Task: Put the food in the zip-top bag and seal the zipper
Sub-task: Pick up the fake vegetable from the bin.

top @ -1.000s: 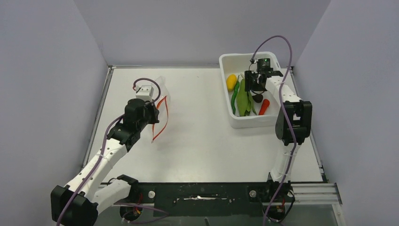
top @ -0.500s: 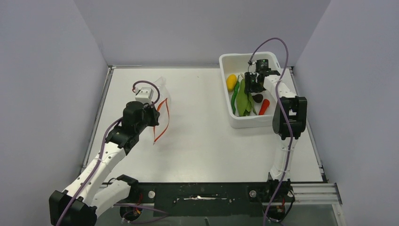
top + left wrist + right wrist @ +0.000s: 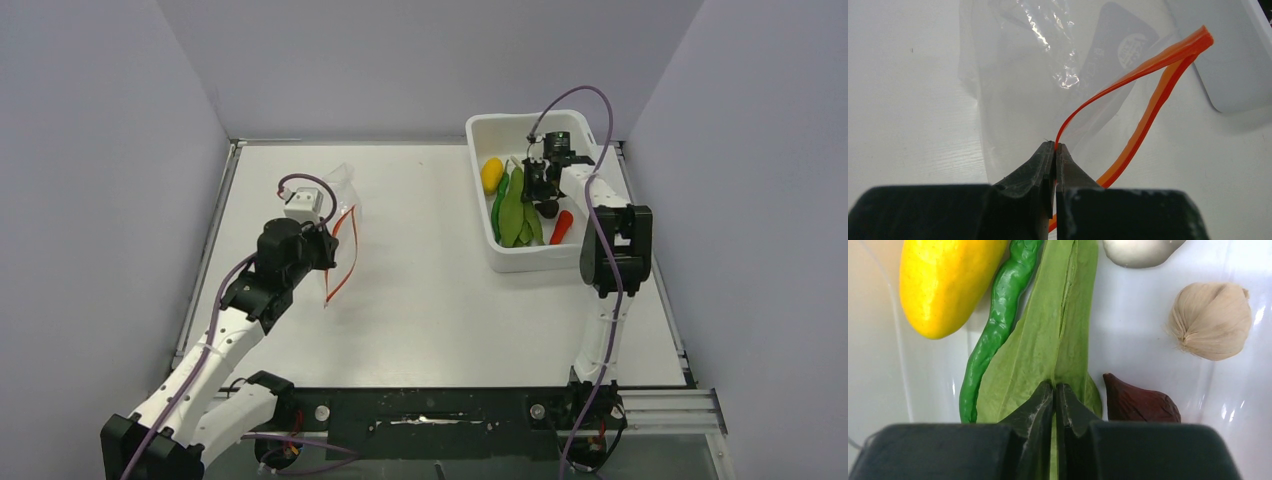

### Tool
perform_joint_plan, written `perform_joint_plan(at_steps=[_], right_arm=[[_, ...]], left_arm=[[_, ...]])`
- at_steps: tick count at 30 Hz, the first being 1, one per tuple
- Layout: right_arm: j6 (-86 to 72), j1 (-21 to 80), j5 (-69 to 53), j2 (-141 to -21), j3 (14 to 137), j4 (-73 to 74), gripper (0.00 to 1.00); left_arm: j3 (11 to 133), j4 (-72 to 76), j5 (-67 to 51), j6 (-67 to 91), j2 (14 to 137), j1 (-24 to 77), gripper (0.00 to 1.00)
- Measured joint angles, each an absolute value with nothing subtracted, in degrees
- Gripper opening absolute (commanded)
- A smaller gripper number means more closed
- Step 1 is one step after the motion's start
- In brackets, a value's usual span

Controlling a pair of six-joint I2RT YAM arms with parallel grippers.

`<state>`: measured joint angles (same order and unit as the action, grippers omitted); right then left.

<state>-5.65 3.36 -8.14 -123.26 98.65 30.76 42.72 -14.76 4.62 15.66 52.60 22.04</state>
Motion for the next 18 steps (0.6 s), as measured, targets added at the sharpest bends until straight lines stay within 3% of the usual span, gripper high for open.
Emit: perform_joint_plan(at_steps=[18], right_arm=[[-7.7,9.0,2.3,-108.0,92.7,31.5,0.00]], left_arm=[[42.3,-14.8,5.7,15.6,50.2,22.0,0.00]])
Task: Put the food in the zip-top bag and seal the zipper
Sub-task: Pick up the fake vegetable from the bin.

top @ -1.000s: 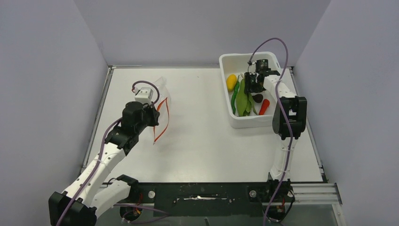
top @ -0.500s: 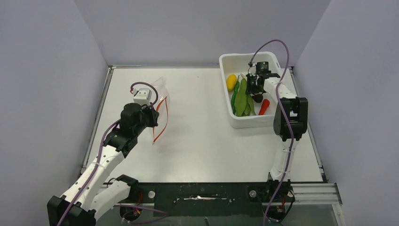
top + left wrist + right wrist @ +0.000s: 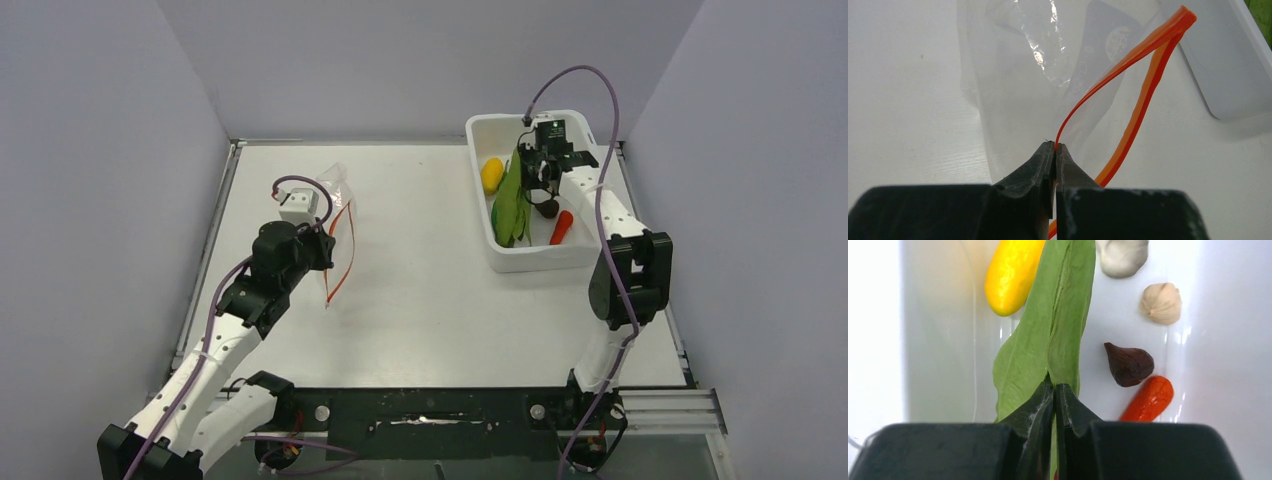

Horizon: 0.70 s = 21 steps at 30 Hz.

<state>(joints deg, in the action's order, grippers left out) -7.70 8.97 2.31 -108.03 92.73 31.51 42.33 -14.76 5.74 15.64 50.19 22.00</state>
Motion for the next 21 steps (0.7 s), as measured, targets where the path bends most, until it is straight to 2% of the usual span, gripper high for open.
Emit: perform_joint_plan(at_steps=[21], right_arm=[[-7.7,17.0,6.9,-87.6,91.5,37.6,0.00]], left_arm=[[41.5,-14.2,6.4,15.7,50.0,21.5,0.00]])
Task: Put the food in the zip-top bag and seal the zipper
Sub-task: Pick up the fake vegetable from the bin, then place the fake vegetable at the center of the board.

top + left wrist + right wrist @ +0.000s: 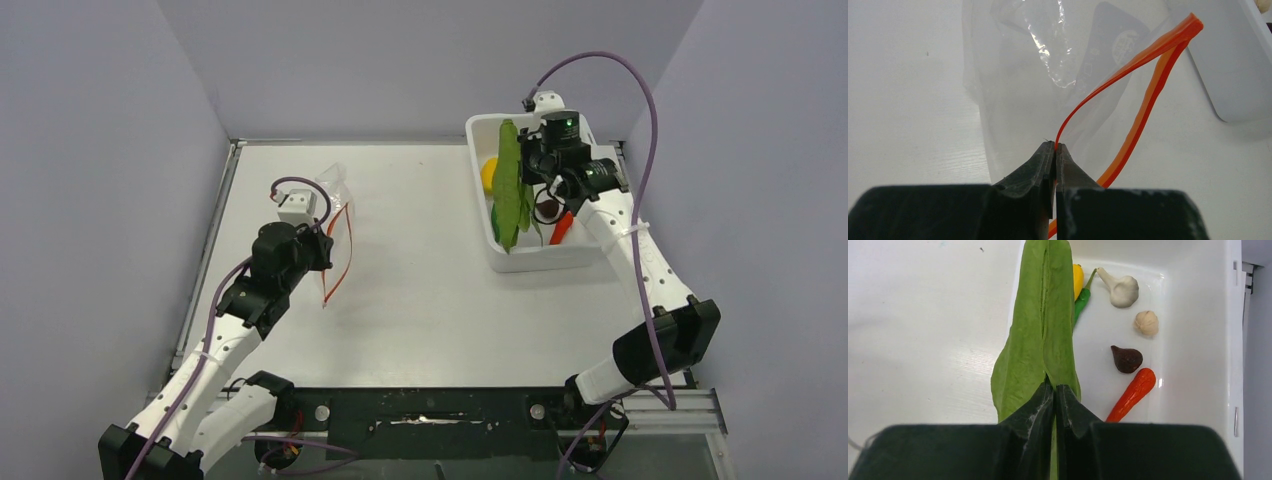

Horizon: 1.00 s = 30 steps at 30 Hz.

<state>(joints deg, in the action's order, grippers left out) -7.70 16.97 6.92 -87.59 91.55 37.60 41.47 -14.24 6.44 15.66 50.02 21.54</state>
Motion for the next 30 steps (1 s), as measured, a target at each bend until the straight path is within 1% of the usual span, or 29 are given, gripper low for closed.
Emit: perform_joint_plan(at_steps=[4,10,15,20,25,30], right_arm=[[-7.7,17.6,6.9,-85.3,91.5,38.9,0.00],[-7.7,19.0,5.6,-85.1,91.6,42.5,0.00],[-7.2,22.2,0.1,-83.4,91.2,43.9,0.00],[-7.2,25.1,-5.3,-78.5,87.7,44.1,0.00],[-8.6,31.6,-7.8,-76.7,83.2,43.2,0.00],[-9.7,38.8,-8.6,-81.1,80.4,42.8,0.00]], left_arm=[[41.5,-14.0,6.2,15.7,50.0,21.2,0.00],[41.5,-13.9,5.7,15.7,50.1,20.9,0.00],[41.5,-13.9,5.7,15.7,50.1,20.9,0.00],[41.5,-13.9,5.7,15.9,50.5,20.8,0.00],[41.5,-13.9,7.0,15.9,50.6,20.4,0.00],[41.5,-14.0,12.7,15.7,49.8,20.3,0.00]])
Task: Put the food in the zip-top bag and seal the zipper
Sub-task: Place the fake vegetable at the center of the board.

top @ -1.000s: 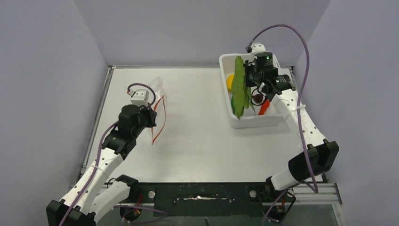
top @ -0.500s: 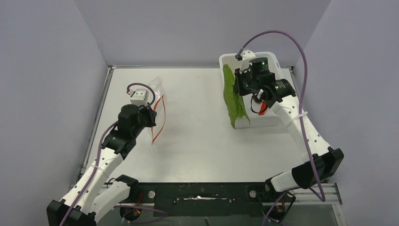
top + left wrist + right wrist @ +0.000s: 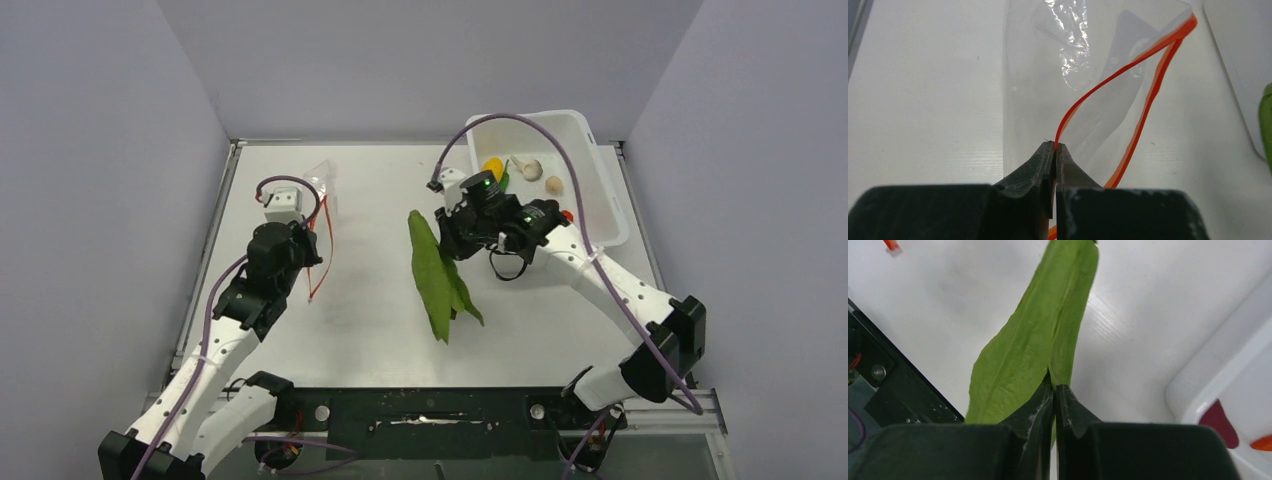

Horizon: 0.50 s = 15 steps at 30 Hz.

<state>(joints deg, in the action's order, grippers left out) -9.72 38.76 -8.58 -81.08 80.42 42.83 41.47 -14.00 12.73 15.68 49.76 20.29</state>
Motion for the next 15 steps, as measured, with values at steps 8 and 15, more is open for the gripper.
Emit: perform_joint_plan(at_steps=[8,15], right_arm=[[-10.6,41.7,-5.5,-92.4,75.0,38.2,0.07],[-13.2,42.4,-3.2,-99.3,72.8,32.3,0.37]], left_arm=[[41.4,-13.9,23.2,15.2,45.4,19.3,0.00],[40.7,-14.0,24.3,14.7,44.1,19.3,0.00]])
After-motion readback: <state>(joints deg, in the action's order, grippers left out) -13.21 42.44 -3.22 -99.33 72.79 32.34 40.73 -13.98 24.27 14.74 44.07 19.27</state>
